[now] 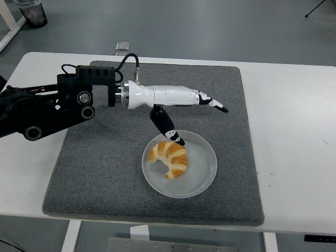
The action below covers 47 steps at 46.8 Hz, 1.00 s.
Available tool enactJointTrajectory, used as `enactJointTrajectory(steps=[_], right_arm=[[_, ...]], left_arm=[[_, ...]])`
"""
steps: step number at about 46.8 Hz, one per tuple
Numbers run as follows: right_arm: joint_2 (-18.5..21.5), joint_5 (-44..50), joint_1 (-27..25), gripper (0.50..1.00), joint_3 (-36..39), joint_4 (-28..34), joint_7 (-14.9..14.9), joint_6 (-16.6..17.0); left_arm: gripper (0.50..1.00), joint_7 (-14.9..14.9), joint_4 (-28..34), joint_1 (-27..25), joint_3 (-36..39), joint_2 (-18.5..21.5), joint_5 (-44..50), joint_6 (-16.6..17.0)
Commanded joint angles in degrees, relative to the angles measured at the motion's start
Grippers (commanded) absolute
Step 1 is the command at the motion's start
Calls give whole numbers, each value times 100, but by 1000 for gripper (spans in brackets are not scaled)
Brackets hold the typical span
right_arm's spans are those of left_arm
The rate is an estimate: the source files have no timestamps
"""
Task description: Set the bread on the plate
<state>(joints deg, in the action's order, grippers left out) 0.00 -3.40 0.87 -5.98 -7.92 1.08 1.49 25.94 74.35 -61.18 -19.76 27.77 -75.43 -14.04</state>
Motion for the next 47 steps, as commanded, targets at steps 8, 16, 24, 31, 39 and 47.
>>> enactJointTrajectory(steps=[8,16,24,31,39,47], right_arm=[[0,-2,0,952,0,1,-3,0],[0,-2,0,952,0,1,6,0],[0,-2,0,952,0,1,-3,0],[0,-2,0,952,0,1,-3,0],[0,-2,0,952,0,1,-3,0],[0,-2,0,952,0,1,-3,0]], left_arm=[[992,-1,-614,27,-406,18,2434,94],[992,-10,-1299,18,-389,-8,4148,587],[992,-18,-1809,27,-415,36,5502,631],[994,-150,-2109,18,-450,106,7022,648],[994,-361,-2258,132,-468,379,7999,710],[996,-414,-2522,387,-564,370,8868,886]])
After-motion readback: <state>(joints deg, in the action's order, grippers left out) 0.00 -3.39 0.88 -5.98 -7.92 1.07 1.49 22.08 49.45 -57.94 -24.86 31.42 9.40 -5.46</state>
